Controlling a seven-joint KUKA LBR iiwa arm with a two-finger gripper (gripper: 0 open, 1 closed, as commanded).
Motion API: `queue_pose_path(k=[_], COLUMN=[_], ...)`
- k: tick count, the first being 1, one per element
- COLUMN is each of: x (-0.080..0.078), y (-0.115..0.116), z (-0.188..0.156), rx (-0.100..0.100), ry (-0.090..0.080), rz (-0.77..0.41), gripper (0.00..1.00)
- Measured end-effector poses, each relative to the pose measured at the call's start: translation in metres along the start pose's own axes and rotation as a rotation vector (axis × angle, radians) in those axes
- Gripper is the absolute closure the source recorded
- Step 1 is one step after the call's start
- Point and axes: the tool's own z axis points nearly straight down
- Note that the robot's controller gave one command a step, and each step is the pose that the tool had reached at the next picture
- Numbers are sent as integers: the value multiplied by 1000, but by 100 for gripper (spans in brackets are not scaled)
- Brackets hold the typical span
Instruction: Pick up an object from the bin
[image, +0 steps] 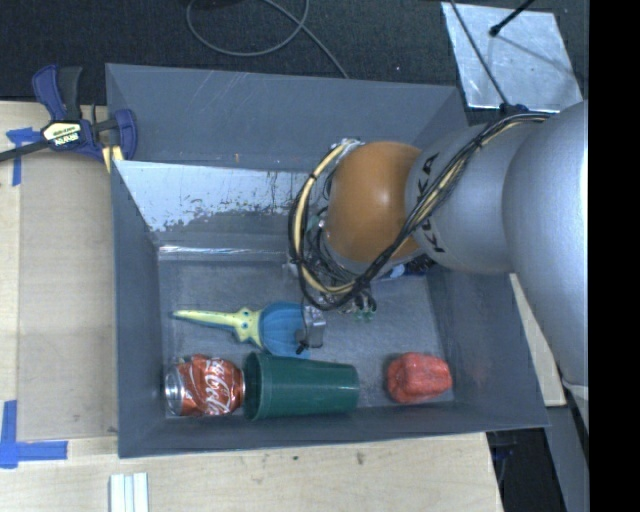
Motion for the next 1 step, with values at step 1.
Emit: queue_pose_path(k=[1], x=[8], y=[34], z=[-1], rx=[-1], ry=[-5], rz=[-235], gripper=[100])
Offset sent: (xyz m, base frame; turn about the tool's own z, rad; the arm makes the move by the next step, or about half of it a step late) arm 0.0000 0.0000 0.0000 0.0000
